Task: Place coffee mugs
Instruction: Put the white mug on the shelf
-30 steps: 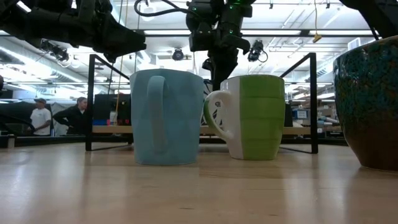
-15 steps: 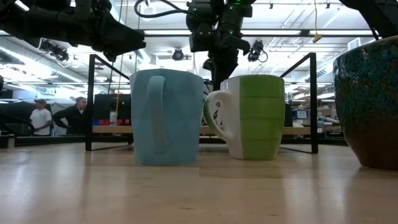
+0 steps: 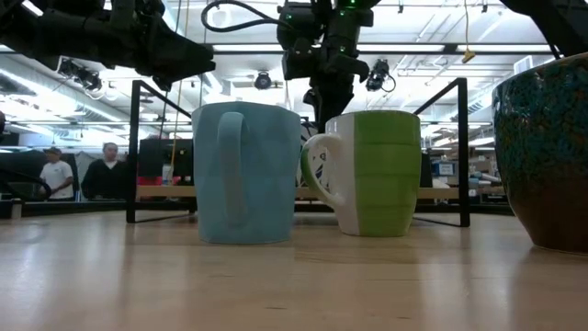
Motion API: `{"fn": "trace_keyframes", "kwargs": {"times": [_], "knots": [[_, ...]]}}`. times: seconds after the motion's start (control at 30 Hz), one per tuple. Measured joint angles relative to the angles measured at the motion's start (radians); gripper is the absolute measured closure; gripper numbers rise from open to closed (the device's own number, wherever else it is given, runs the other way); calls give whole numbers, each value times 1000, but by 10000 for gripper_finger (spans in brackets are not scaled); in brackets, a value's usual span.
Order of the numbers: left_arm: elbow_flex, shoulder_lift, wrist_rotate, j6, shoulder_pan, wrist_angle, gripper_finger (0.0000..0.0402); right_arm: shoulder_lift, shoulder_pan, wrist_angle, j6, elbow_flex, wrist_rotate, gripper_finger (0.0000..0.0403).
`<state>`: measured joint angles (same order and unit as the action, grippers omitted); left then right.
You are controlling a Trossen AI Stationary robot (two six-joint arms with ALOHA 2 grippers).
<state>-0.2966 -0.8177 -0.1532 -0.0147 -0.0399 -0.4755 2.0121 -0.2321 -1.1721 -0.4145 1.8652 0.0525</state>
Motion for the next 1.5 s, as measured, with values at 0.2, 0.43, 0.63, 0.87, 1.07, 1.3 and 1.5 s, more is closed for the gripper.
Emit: {"fn": "trace_keyframes", "kwargs": {"times": [0.2,0.43,0.63,0.87,1.07,1.3,1.5], "knots": [[0,0,0,0,0,0,239,0,0,-7,0,0,0,330],[0,0,0,3,0,-7,239,0,0,-29,5,7,-5,329],[0,0,0,10,0,-7,239,0,3,-76,26,70,-5,329],[0,0,0,11,-1,-11,239,0,3,-89,31,157,-57,329],[0,0,0,11,-1,-18,239,0,-20,31,45,167,-113,332],[0,0,0,23,-1,-28,239,9,-53,188,115,152,-6,355],[0,0,0,23,0,-29,239,56,-54,260,118,144,68,364]]}}
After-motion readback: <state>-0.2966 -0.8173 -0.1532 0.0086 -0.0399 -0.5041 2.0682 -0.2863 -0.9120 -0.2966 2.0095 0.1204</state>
